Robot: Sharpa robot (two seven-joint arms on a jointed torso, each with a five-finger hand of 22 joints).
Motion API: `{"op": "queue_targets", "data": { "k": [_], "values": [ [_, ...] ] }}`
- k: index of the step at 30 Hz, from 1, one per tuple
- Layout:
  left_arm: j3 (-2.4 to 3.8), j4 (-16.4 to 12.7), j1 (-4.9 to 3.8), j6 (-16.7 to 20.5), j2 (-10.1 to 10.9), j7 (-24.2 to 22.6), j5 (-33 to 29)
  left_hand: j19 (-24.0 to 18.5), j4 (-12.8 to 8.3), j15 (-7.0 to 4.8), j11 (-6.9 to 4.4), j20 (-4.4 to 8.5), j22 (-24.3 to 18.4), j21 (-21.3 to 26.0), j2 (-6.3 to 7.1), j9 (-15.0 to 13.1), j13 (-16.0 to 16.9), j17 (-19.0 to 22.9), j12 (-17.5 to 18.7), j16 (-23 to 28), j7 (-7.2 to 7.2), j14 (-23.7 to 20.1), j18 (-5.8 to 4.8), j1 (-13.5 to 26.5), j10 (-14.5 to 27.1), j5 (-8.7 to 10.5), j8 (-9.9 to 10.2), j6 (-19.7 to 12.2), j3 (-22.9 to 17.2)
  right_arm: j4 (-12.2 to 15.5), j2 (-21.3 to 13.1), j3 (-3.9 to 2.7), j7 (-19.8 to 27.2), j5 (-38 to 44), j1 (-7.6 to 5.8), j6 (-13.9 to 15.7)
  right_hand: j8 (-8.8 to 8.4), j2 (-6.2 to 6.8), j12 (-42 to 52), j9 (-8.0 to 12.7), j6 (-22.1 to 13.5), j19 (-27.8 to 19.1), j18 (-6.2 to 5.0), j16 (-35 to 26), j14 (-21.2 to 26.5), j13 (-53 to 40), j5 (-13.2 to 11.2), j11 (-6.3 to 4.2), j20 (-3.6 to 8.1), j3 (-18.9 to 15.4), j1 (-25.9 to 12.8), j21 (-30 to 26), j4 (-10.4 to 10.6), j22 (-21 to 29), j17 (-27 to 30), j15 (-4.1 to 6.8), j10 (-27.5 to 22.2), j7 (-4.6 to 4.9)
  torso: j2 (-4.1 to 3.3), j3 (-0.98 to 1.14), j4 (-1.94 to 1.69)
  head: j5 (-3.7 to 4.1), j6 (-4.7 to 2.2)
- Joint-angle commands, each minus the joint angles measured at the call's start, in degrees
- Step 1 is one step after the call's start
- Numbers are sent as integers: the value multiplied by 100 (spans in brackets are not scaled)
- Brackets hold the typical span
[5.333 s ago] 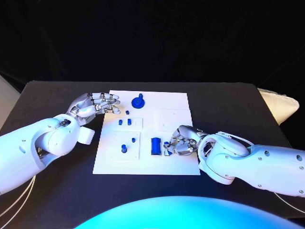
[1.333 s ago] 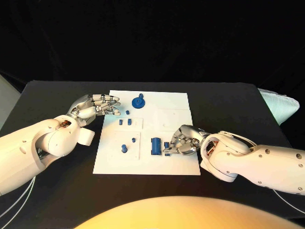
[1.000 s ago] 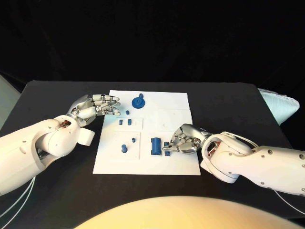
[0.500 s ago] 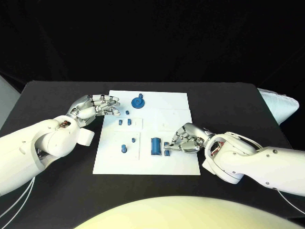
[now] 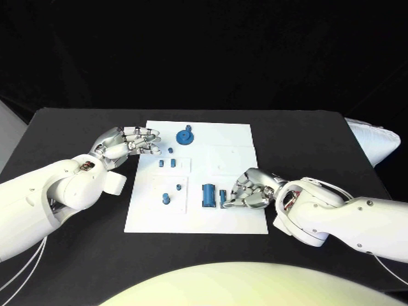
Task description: Assemble the parts on the task board
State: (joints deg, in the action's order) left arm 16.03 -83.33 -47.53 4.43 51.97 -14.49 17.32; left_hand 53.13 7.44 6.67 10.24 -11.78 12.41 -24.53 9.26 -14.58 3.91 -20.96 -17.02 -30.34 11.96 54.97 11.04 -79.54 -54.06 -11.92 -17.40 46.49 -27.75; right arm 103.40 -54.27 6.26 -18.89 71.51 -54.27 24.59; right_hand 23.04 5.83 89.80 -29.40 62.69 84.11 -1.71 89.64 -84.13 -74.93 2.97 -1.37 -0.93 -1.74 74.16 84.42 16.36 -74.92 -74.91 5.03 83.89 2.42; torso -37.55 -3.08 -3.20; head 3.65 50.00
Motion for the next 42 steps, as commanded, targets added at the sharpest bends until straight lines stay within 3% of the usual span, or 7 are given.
{"op": "queue_targets", "data": {
  "k": [1,17,31,37,40,42],
  "values": [
    [4,-14,3,-92,-5,-33,-10,2,39,3,-6,-31,-6,37,-44,10,-4,-6,-18,29,193,-45,-75,25,25,-19,-32,-44,-1,-28,27,0,-51,137,14,-116,18,7,20,3,-23,508,72,36,-587,-1507,-17,-39,32,-38,74,-5,1,-1374,-1509,29,611,-5,-4,-2,-2,1,0],
    [4,-21,5,-79,-5,-56,-10,-1,47,6,-4,-34,-17,54,-42,12,-5,-10,-20,41,194,-55,-75,24,32,-19,-37,-50,-4,-214,186,0,-377,404,28,56,19,-121,20,13,-6,509,72,36,-587,-1507,-11,-47,33,-19,209,-3,10,-1375,-1509,33,611,-15,-3,0,1,-4,0],
    [4,-18,6,-71,-4,-67,-10,0,47,5,-5,-35,-21,60,-42,13,-5,-13,-23,44,193,-57,-74,18,32,-19,-41,-50,-7,-231,219,0,-352,365,29,-145,13,-87,20,27,-6,507,69,36,-587,-1507,-16,-55,37,-22,381,-20,-14,-1371,-1509,41,611,-23,0,1,2,-5,0],
    [4,-18,7,-60,-6,-84,-10,0,47,5,-5,-35,-21,60,-42,13,-5,-13,-23,44,193,-57,-74,18,32,-19,-41,-50,-7,-190,184,0,-115,109,30,166,6,-77,20,34,-11,502,63,36,-587,-1507,0,-47,36,-27,358,-53,20,-1363,-1509,38,611,-11,2,2,3,-1,0],
    [4,-18,9,-49,-9,-103,-15,3,46,4,-6,-35,-25,66,-44,13,-4,-16,-27,47,191,-57,-72,10,29,-19,-48,-47,-11,-208,146,0,322,-273,30,494,-93,-42,20,88,-156,485,46,36,-587,-1507,21,16,7,-42,219,-159,37,-1337,-1509,-10,611,66,6,-2,7,-1,0],
    [4,-18,10,-38,-10,-117,-27,3,46,4,-6,-35,-25,66,-44,13,-4,-16,-27,47,191,-57,-72,10,29,-19,-48,-47,-11,-240,119,-1,694,-574,28,680,-263,-23,-76,162,-409,447,8,-26,-562,-1471,93,112,-47,-51,138,-393,33,-1281,-1411,-87,571,180,10,-4,12,-1,0]
  ]
}}
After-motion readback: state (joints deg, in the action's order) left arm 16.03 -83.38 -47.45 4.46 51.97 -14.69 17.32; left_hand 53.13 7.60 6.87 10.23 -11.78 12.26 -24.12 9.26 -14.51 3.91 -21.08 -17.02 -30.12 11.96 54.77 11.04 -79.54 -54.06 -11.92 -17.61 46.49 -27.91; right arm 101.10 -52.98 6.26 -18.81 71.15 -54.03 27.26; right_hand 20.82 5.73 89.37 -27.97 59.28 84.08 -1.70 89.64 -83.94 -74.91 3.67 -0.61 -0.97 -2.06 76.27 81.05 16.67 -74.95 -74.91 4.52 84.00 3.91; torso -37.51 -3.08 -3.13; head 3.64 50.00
